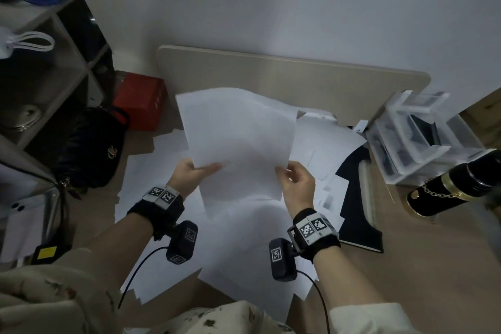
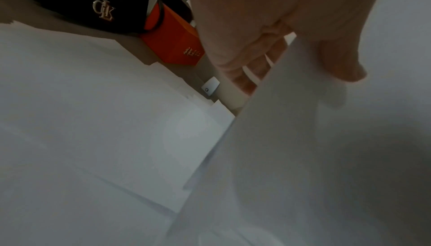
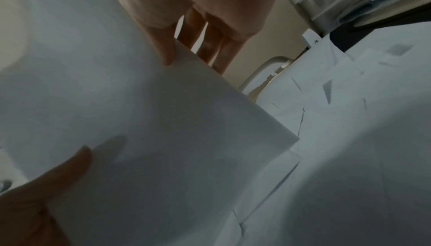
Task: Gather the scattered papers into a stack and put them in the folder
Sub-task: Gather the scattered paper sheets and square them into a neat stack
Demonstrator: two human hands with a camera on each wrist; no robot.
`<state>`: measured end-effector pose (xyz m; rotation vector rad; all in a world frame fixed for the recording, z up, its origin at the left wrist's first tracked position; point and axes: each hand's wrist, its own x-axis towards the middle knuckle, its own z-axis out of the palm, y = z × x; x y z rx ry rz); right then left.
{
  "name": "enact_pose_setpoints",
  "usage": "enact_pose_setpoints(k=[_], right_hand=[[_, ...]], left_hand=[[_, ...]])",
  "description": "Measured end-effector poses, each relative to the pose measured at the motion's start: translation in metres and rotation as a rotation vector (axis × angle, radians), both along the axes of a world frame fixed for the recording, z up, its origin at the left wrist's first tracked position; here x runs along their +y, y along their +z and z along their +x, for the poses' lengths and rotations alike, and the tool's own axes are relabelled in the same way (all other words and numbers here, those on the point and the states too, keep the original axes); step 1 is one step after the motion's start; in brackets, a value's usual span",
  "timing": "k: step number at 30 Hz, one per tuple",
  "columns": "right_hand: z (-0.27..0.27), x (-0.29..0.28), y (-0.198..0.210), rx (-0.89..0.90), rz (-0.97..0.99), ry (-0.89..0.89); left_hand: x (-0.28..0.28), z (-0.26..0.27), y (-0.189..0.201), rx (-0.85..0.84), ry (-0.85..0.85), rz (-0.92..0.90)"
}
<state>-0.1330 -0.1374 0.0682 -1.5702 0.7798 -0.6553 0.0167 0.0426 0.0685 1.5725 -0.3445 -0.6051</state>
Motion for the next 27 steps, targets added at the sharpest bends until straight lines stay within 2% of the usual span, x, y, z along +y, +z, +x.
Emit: enact_pose_setpoints(k=[4, 8, 12, 18, 22, 24, 27], right_hand=[[-0.006, 0.011, -0.008, 0.143, -0.014, 0.093], [-0.009, 0.019, -0.020, 0.320, 0.052, 0.136], [-0.007, 0.021, -0.022, 0.304, 0.095, 0.163], [0.004, 0.012, -0.017, 0.281, 0.002, 0.070], [0.012, 0.011, -0.023, 0.355, -0.070, 0.158], [0.013, 0.009, -0.030, 0.426, -0.098, 0.181], [0.011, -0.003, -0.042, 0.474, -0.095, 0.072]], left_hand=[[0.006, -0.001, -0.014, -0.013, -0.033, 0.109], [0.007, -0.007, -0.020, -0.002, -0.070, 0.158], [0.004, -0.009, -0.017, -0.003, -0.159, 0.246], [-0.002, 0.003, -0.013, 0.084, 0.015, 0.213], [-0.002, 0.013, -0.023, 0.113, 0.031, 0.264], [0.000, 0.020, -0.034, 0.071, 0.005, 0.339], [0.013, 0.038, -0.060, -0.015, 0.056, 0.532]])
